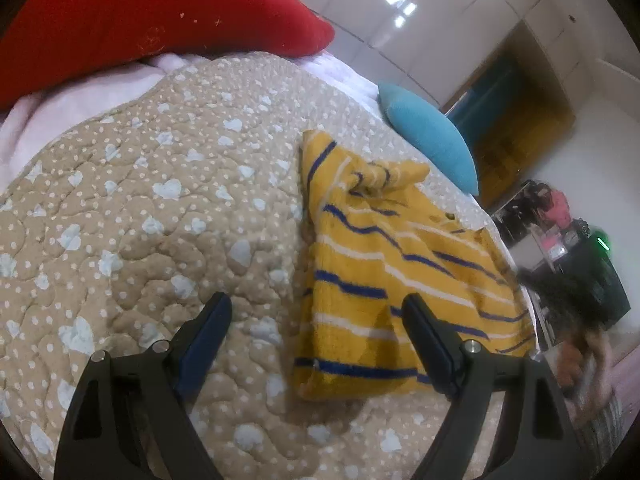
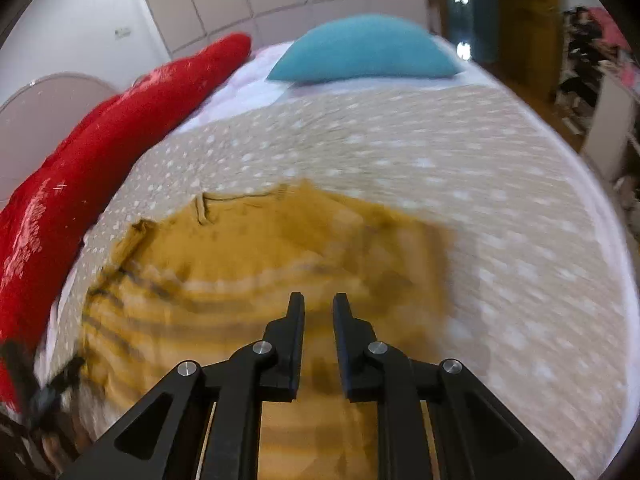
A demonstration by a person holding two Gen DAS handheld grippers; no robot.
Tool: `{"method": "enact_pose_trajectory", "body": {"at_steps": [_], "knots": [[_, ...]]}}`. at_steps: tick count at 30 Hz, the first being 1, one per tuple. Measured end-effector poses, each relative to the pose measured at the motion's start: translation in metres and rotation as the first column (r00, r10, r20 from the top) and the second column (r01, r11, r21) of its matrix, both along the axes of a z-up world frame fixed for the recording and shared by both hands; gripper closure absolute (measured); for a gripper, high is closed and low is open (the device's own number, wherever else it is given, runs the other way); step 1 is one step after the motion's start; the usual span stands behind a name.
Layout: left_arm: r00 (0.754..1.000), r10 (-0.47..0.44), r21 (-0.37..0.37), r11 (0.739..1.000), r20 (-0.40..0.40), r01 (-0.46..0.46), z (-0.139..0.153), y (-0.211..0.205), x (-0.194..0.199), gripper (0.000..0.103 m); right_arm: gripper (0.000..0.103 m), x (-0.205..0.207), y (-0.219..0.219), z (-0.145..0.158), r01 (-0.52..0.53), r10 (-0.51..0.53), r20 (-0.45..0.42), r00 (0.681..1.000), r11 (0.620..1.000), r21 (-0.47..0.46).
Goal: Fold small clothes
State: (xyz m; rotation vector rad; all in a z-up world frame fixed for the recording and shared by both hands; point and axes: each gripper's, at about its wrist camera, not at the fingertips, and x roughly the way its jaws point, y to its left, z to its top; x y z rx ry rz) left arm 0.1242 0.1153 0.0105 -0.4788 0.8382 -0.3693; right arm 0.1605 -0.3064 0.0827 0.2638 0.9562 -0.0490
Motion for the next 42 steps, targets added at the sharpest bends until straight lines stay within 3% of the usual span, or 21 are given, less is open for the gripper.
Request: {"method": "enact_pose_trajectory", "body": {"at_steps": [4, 6, 8, 10, 12, 14, 16, 17, 19, 23, 25, 26, 28, 29, 30, 32, 35, 39, 40, 42], "knots": [[0.999, -0.014, -0.018, 1.000, 0.037, 0.014, 0.013, 0.004, -0.010, 0.017, 0.084, 0.082, 0.016, -0.048, 0.040, -0.044, -0.135, 0.990, 0.999, -0.031], [0.998, -0.035, -0.044, 0.998, 0.059, 0.038, 0.025, 0.011, -0.016, 0.017, 0.085, 0.107, 0.027, -0.062, 0.063, -0.092, -0.227, 0.970, 0.990, -0.129], [0.994, -0.027, -0.053, 0.998, 0.105, 0.033, 0.038, 0.021, -0.023, 0.017, 0.080, 0.112, 0.046, -0.041, 0.083, -0.116, -0.155, 0.981, 0.975, -0.204], [0.988, 0.019, -0.018, 1.000, 0.153, -0.017, 0.049, 0.035, -0.031, 0.016, 0.080, 0.103, 0.076, -0.014, -0.001, -0.009, -0.068, 0.998, 0.989, -0.146], [0.985, 0.058, 0.018, 0.998, 0.163, -0.062, 0.054, 0.046, -0.034, 0.016, 0.080, 0.088, 0.121, 0.003, -0.159, 0.157, -0.028, 0.987, 0.983, -0.092], [0.983, 0.096, 0.033, 0.994, 0.156, -0.102, 0.054, 0.055, -0.033, 0.016, 0.080, 0.073, 0.165, 0.002, -0.310, 0.307, -0.042, 0.951, 0.948, -0.074], [0.986, 0.106, 0.027, 0.994, 0.130, -0.111, 0.051, 0.058, -0.028, 0.016, 0.081, 0.067, 0.205, -0.013, -0.418, 0.409, -0.095, 0.908, 0.899, -0.127], [0.987, 0.106, 0.021, 0.994, 0.117, -0.109, 0.048, 0.060, -0.026, 0.016, 0.082, 0.069, 0.225, -0.023, -0.454, 0.437, -0.129, 0.890, 0.871, -0.185], [0.988, 0.116, 0.031, 0.992, 0.103, -0.119, 0.045, 0.062, -0.024, 0.016, 0.082, 0.089, 0.249, -0.039, -0.455, 0.423, -0.168, 0.890, 0.847, -0.274], [0.985, 0.152, 0.037, 0.987, 0.087, -0.156, 0.042, 0.076, -0.028, 0.016, 0.083, 0.142, 0.294, -0.057, -0.417, 0.379, -0.177, 0.908, 0.852, -0.316], [0.984, 0.163, 0.010, 0.986, 0.072, -0.165, 0.039, 0.082, -0.025, 0.016, 0.093, 0.153, 0.323, -0.060, -0.427, 0.381, -0.193, 0.904, 0.824, -0.373], [0.984, 0.166, -0.003, 0.986, 0.060, -0.166, 0.037, 0.085, -0.023, 0.016, 0.097, 0.155, 0.340, -0.061, -0.455, 0.410, -0.198, 0.890, 0.792, -0.406], [0.985, 0.165, -0.025, 0.986, 0.040, -0.164, 0.035, 0.086, -0.022, 0.016, 0.094, 0.155, 0.357, -0.056, -0.502, 0.470, -0.183, 0.863, 0.760, -0.413], [0.987, 0.157, -0.042, 0.987, 0.032, -0.156, 0.035, 0.085, -0.021, 0.016, 0.080, 0.149, 0.359, -0.046, -0.545, 0.521, -0.166, 0.837, 0.768, -0.337], [0.989, 0.143, -0.061, 0.988, 0.027, -0.141, 0.035, 0.083, -0.020, 0.016, 0.072, 0.145, 0.358, -0.038, -0.552, 0.532, -0.154, 0.832, 0.772, -0.316], [0.996, 0.087, -0.107, 0.991, 0.019, -0.085, 0.036, 0.074, -0.018, 0.016, 0.052, 0.128, 0.351, -0.019, -0.538, 0.531, -0.121, 0.839, 0.771, -0.342], [1.000, -0.001, -0.117, 0.993, 0.007, 0.002, 0.036, 0.049, -0.014, 0.016, 0.051, 0.103, 0.318, 0.005, -0.508, 0.508, -0.098, 0.856, 0.788, -0.348], [0.995, -0.093, -0.045, 0.995, -0.026, 0.092, 0.028, 0.009, -0.009, 0.017, 0.051, 0.067, 0.242, 0.033, -0.388, 0.390, -0.049, 0.919, 0.880, -0.273], [0.993, -0.108, -0.021, 0.994, -0.044, 0.107, 0.023, 0.000, -0.007, 0.025, 0.050, 0.055, 0.221, 0.040, -0.358, 0.362, -0.034, 0.932, 0.897, -0.258], [0.985, -0.136, 0.047, 0.989, -0.107, 0.141, 0.011, -0.019, 0.000, 0.068, 0.050, 0.026, 0.185, 0.052, -0.315, 0.322, -0.015, 0.947, 0.916, -0.248]]}}
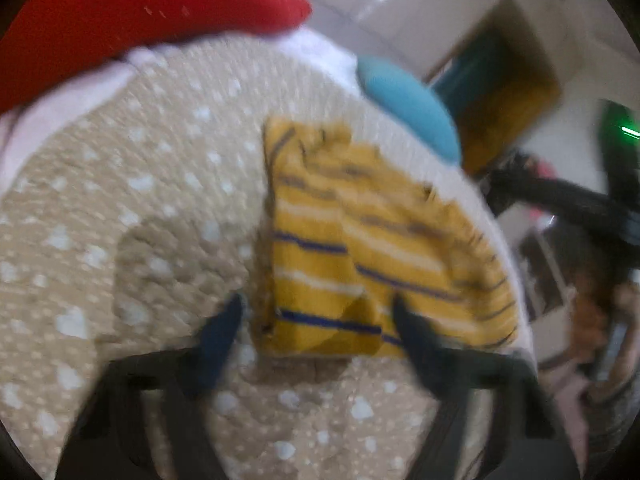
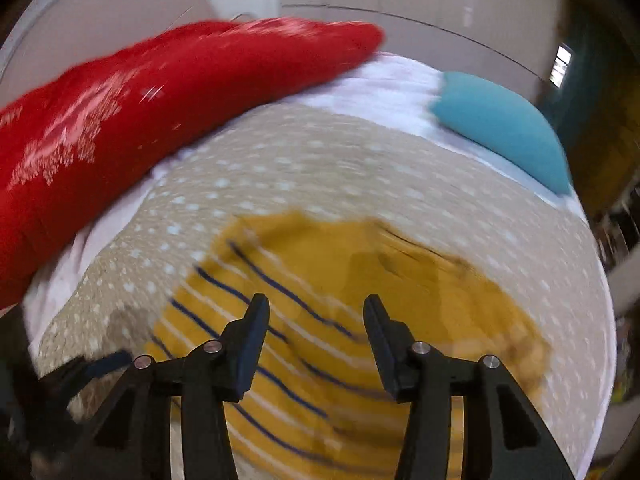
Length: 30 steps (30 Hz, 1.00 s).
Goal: Fold small clothes
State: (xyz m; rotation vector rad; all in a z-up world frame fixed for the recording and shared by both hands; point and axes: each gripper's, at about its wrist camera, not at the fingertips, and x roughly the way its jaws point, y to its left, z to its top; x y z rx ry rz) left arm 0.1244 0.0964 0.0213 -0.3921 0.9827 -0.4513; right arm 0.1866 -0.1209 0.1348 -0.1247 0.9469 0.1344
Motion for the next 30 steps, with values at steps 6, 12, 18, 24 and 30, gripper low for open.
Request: {"method": "enact_pose_trajectory", "body": {"at_steps": [6, 12, 18, 24, 30], "knots": [[0.980, 0.190, 0.172, 0.965, 0.058, -0.197, 0.007, 0.016, 0.000, 0.094, 0.050, -0.067, -0.121, 0.012, 0.202, -0.200, 0.045, 0.979, 0.978, -0.056], [0.939, 0.343, 0.064, 0.937, 0.011, -0.343, 0.001, 0.059, -0.005, 0.081, 0.049, -0.108, -0.206, -0.003, 0.358, -0.357, -0.020, 0.934, 0.932, 0.055], [0.941, 0.331, 0.014, 0.943, 0.077, -0.333, 0.015, 0.055, -0.023, 0.039, 0.044, -0.131, -0.210, -0.040, 0.375, -0.369, -0.071, 0.927, 0.917, 0.136], [0.958, 0.260, 0.064, 0.961, 0.117, -0.269, 0.024, 0.029, -0.023, 0.033, 0.041, -0.122, -0.198, -0.074, 0.403, -0.393, -0.112, 0.913, 0.911, 0.086], [0.967, 0.230, 0.080, 0.968, 0.110, -0.239, 0.020, 0.019, -0.021, 0.030, 0.043, -0.114, -0.223, -0.105, 0.448, -0.417, -0.206, 0.885, 0.884, 0.134]]}}
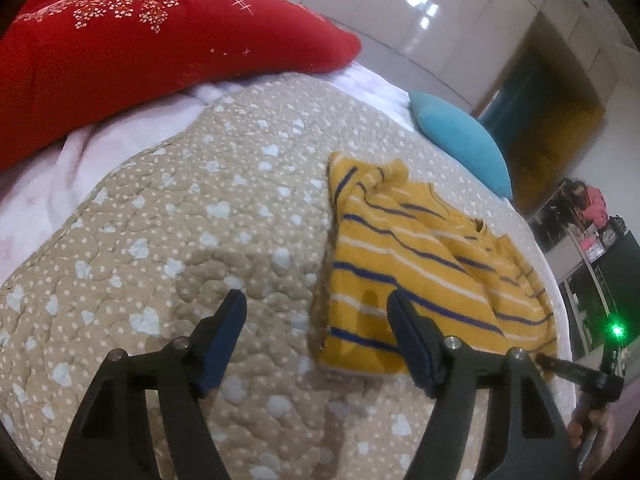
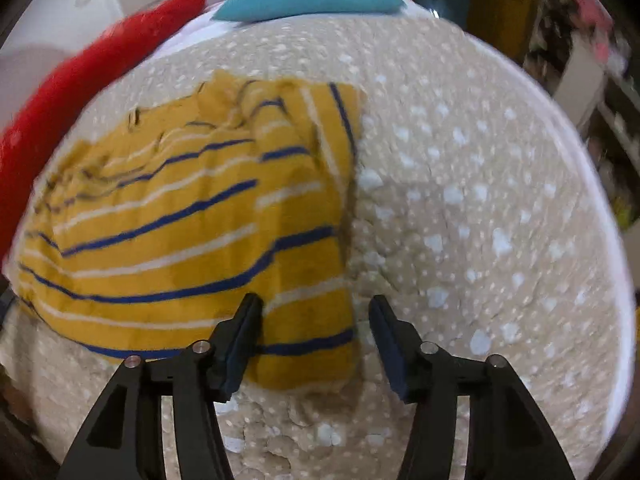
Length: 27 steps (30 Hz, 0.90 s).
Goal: Fold small clothes
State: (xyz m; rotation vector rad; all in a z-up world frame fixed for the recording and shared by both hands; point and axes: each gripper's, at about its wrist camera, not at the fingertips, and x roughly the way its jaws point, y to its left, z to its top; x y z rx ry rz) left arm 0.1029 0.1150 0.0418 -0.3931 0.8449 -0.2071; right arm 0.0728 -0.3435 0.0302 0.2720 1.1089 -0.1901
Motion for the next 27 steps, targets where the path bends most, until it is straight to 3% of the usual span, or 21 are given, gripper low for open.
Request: {"method": "enact_pose_trajectory", "body": {"at_steps": [2, 4, 8, 12, 18, 22, 24, 27], "knots": [[1.000, 0.010, -0.011, 1.000, -0.005, -0.010, 0.001, 0.003, 0.001, 0.027, 0.043, -0.008, -0.004, 0.009, 0.032, -0.032, 0.015, 0.999, 0.999, 0.018], [0.999, 0.031, -0.037, 0.999, -0.009, -0.031, 0.002, 0.010, 0.004, 0.025, 0.043, -0.018, 0.003, 0.027, 0.048, -0.045, 0.064, 0.997, 0.998, -0.045], [0.997, 0.077, -0.073, 0.994, -0.011, -0.077, 0.005, 0.022, 0.006, 0.024, 0.043, -0.026, 0.047, 0.065, -0.073, 0.097, 0.165, 0.982, 0.987, -0.145], [0.989, 0.142, -0.090, 0.985, -0.032, -0.144, 0.003, 0.041, 0.007, 0.024, 0.043, -0.016, 0.115, 0.071, -0.251, 0.289, 0.160, 0.944, 0.942, -0.222], [0.957, 0.280, -0.160, 0.944, -0.076, -0.289, -0.003, 0.095, 0.002, 0.024, 0.043, 0.001, 0.235, 0.035, -0.507, 0.547, 0.086, 0.833, 0.816, -0.276], [0.946, 0.317, -0.177, 0.929, -0.072, -0.325, 0.000, 0.117, -0.005, 0.024, 0.043, 0.007, 0.308, 0.006, -0.629, 0.675, 0.022, 0.737, 0.697, -0.345], [0.943, 0.326, -0.167, 0.928, -0.066, -0.332, 0.003, 0.125, -0.008, 0.024, 0.043, 0.008, 0.333, -0.004, -0.656, 0.708, -0.007, 0.706, 0.651, -0.381], [0.939, 0.339, -0.162, 0.925, -0.059, -0.344, 0.006, 0.133, -0.012, 0.023, 0.042, 0.012, 0.364, -0.016, -0.630, 0.723, -0.049, 0.689, 0.564, -0.534]]}}
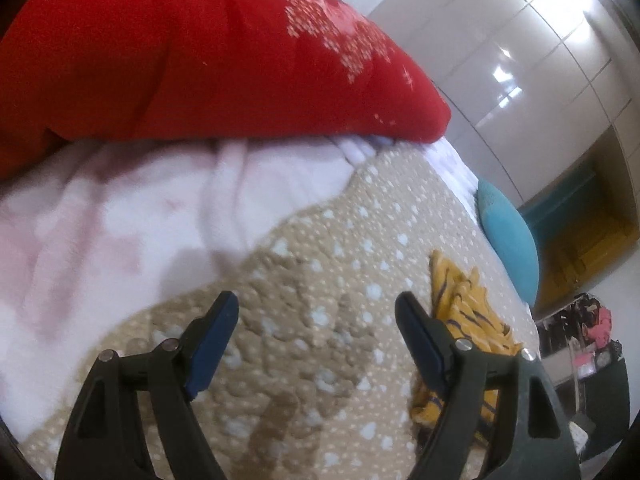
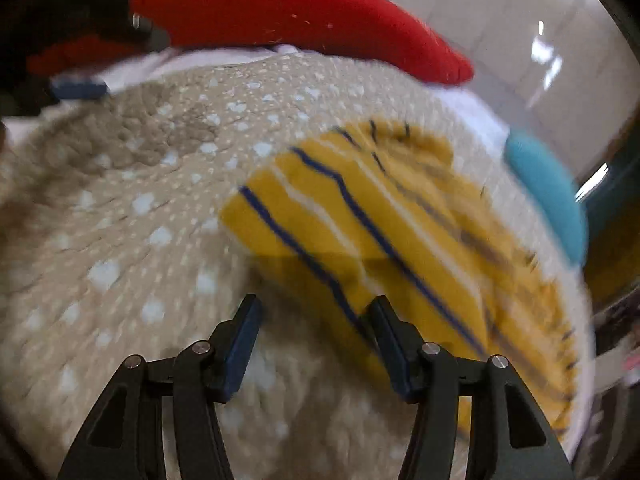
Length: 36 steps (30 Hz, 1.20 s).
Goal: Fold small clothes
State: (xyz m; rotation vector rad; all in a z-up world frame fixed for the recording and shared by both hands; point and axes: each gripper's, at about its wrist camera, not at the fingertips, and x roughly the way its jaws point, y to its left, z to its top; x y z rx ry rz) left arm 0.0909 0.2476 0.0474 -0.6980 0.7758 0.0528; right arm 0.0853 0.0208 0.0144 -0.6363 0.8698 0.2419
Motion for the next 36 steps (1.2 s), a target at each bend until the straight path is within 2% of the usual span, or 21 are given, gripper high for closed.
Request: {"method": "enact_pose_trajectory", "body": {"at_steps": [2, 6, 9, 10, 11, 14, 16, 18, 19, 21, 23, 24, 26, 27, 28, 29, 30, 31, 33, 35, 36], "knots": [[1.000, 0.018, -0.008, 1.000, 0.002, -0.018, 0.000, 0.006, -0.001, 0.023, 0.042, 0.009, 0.017, -0.003, -0.003, 0.008, 0.058, 0.998, 0.996, -0.094], [0.999, 0.036, -0.029, 0.999, 0.000, -0.036, -0.002, 0.013, -0.002, 0.023, 0.043, 0.032, 0.036, -0.009, 0.030, -0.011, 0.107, 0.994, 0.983, -0.183], [0.999, 0.031, -0.018, 0.999, -0.007, -0.031, -0.002, 0.009, -0.002, 0.023, 0.056, 0.049, 0.048, -0.013, 0.067, -0.046, 0.110, 0.993, 0.979, -0.192], [1.000, 0.029, -0.011, 1.000, -0.008, -0.029, -0.002, 0.008, -0.002, 0.023, 0.068, 0.053, 0.049, -0.013, 0.079, -0.063, 0.097, 0.993, 0.982, -0.174], [1.000, 0.025, -0.004, 1.000, -0.007, -0.025, -0.001, 0.006, -0.001, 0.023, 0.075, 0.053, 0.047, -0.012, 0.086, -0.073, 0.089, 0.993, 0.983, -0.159], [1.000, 0.012, 0.017, 1.000, 0.004, -0.012, 0.003, -0.001, -0.001, 0.023, 0.089, 0.058, 0.035, 0.000, 0.085, -0.080, 0.059, 0.995, 0.993, -0.088], [1.000, -0.007, 0.040, 0.999, 0.013, 0.007, 0.006, -0.009, 0.001, 0.023, 0.092, 0.065, 0.014, 0.024, 0.113, -0.114, 0.028, 0.993, 0.993, 0.031], [0.999, -0.025, 0.058, 0.998, 0.023, 0.023, 0.008, -0.017, 0.001, 0.023, 0.092, 0.068, -0.020, 0.060, 0.180, -0.189, 0.045, 0.981, 0.971, 0.160], [0.999, -0.037, 0.062, 0.997, 0.029, 0.035, 0.009, -0.022, 0.002, 0.023, 0.093, 0.069, -0.044, 0.079, 0.220, -0.238, 0.055, 0.970, 0.950, 0.223], [0.998, -0.060, 0.068, 0.996, 0.028, 0.058, 0.010, -0.029, 0.003, 0.023, 0.094, 0.067, -0.108, 0.117, 0.320, -0.366, 0.073, 0.928, 0.880, 0.351], [0.996, -0.084, 0.079, 0.994, 0.025, 0.081, 0.010, -0.037, 0.005, 0.023, 0.094, 0.053, -0.189, 0.142, 0.426, -0.508, 0.060, 0.859, 0.775, 0.467], [0.995, -0.091, 0.082, 0.993, 0.026, 0.089, 0.011, -0.041, 0.006, 0.023, 0.094, 0.044, -0.216, 0.146, 0.464, -0.557, 0.051, 0.829, 0.736, 0.494], [0.993, -0.113, 0.080, 0.991, 0.031, 0.110, 0.011, -0.049, 0.007, 0.023, 0.094, 0.016, -0.286, 0.139, 0.568, -0.679, 0.013, 0.734, 0.624, 0.537], [0.992, -0.120, 0.077, 0.990, 0.034, 0.117, 0.012, -0.052, 0.008, 0.023, 0.094, 0.007, -0.307, 0.132, 0.604, -0.712, -0.013, 0.702, 0.586, 0.541], [0.990, -0.132, 0.074, 0.989, 0.038, 0.129, 0.012, -0.057, 0.008, 0.023, 0.094, -0.004, -0.335, 0.115, 0.661, -0.751, -0.069, 0.657, 0.530, 0.531], [0.988, -0.146, 0.072, 0.987, 0.043, 0.142, 0.012, -0.063, 0.009, 0.023, 0.094, -0.011, -0.350, 0.102, 0.692, -0.766, -0.108, 0.633, 0.498, 0.523], [0.985, -0.164, 0.071, 0.984, 0.049, 0.161, 0.012, -0.071, 0.009, 0.023, 0.094, -0.017, -0.366, 0.086, 0.721, -0.771, -0.166, 0.615, 0.464, 0.515], [0.982, -0.179, 0.074, 0.982, 0.053, 0.175, 0.012, -0.078, 0.008, 0.023, 0.093, -0.021, -0.380, 0.067, 0.733, -0.753, -0.236, 0.615, 0.435, 0.523], [0.971, -0.228, 0.090, 0.971, 0.068, 0.222, 0.013, -0.098, 0.004, 0.023, 0.091, -0.029, -0.396, 0.050, 0.721, -0.720, -0.301, 0.625, 0.386, 0.575], [0.955, -0.285, 0.119, 0.954, 0.076, 0.275, 0.015, -0.117, -0.002, 0.023, 0.075, -0.044, -0.404, 0.048, 0.701, -0.719, -0.309, 0.622, 0.336, 0.629], [0.946, -0.314, 0.138, 0.943, 0.075, 0.302, 0.015, -0.128, -0.005, 0.023, 0.071, -0.050, -0.406, 0.049, 0.691, -0.720, -0.306, 0.623, 0.323, 0.646]]}}
